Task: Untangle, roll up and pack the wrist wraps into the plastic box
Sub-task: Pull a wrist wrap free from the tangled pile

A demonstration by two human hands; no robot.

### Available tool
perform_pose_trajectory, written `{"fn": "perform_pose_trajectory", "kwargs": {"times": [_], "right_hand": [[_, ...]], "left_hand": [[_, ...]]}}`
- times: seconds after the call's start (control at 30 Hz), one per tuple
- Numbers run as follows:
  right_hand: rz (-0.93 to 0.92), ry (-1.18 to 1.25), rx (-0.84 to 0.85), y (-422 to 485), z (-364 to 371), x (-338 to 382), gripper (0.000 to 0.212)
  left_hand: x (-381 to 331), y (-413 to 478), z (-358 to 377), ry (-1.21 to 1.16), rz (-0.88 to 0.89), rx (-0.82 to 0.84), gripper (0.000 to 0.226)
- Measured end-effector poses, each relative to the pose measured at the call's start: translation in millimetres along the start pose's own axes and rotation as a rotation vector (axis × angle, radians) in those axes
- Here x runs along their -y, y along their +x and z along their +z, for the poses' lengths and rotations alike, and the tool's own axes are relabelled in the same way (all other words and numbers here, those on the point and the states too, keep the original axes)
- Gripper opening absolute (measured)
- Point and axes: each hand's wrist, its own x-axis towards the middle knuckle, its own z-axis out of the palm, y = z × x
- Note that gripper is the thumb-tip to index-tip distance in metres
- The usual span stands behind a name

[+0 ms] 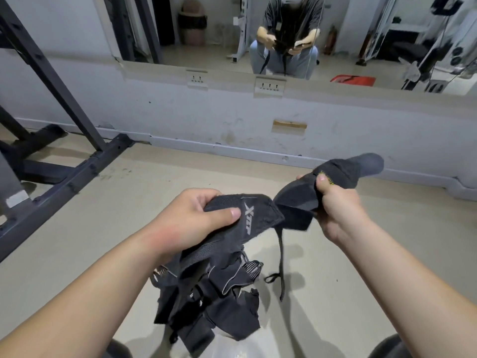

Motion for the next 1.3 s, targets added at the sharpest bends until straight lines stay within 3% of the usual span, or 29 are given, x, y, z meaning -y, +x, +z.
{"fn": "perform_pose_trajectory", "kwargs": {"times": [0.1, 0.23, 0.43, 0.57, 0.7, 0.9, 1.0, 1.17, 1.3], "right_hand": [[-0.007, -0.044, -0.043, 6.4, -7.0, -2.5, 0.016], [0.010, -0.098, 0.027, 5.6, -6.7, -6.8, 0.016], [0.078, -0.084, 0.217, -12.4, 4.6, -4.9, 0.041], [0.096, -0.035, 0.287, -18.0, 8.5, -5.3, 0.036], [0.109, -0.148, 0.376, -25.2, 6.9, -5.3, 0.022], [0.102, -0.269, 0.577, -41.3, 15.2, -17.0, 0.024], [0.082, -0.300, 0.660, -52.6, 20.3, -18.0, 0.017], [0.052, -0.287, 0.655, -57.8, 22.4, -18.0, 0.022], [0.061, -0.274, 0.662, -57.1, 20.8, -16.9, 0.021]], "left_hand": [[-1.2, 1.7, -1.6, -0.166, -0.008, -0.065, 0.009], [0.7, 7.2, -5.9, -0.300, 0.014, -0.104, 0.024], [4.3, 10.1, -4.0, -0.342, -0.006, -0.056, 0.031], [3.1, 8.3, 0.8, -0.355, 0.053, -0.030, 0.020], [4.9, 4.2, 3.7, -0.346, 0.211, 0.117, 0.035], [5.3, -0.8, 16.9, -0.392, 0.318, 0.304, 0.054], [11.6, 1.4, 25.0, -0.341, 0.276, 0.257, 0.048], [12.9, 1.7, 36.9, -0.335, 0.178, 0.133, 0.027], [13.4, 0.9, 45.1, -0.341, 0.101, 0.092, 0.031]]}}
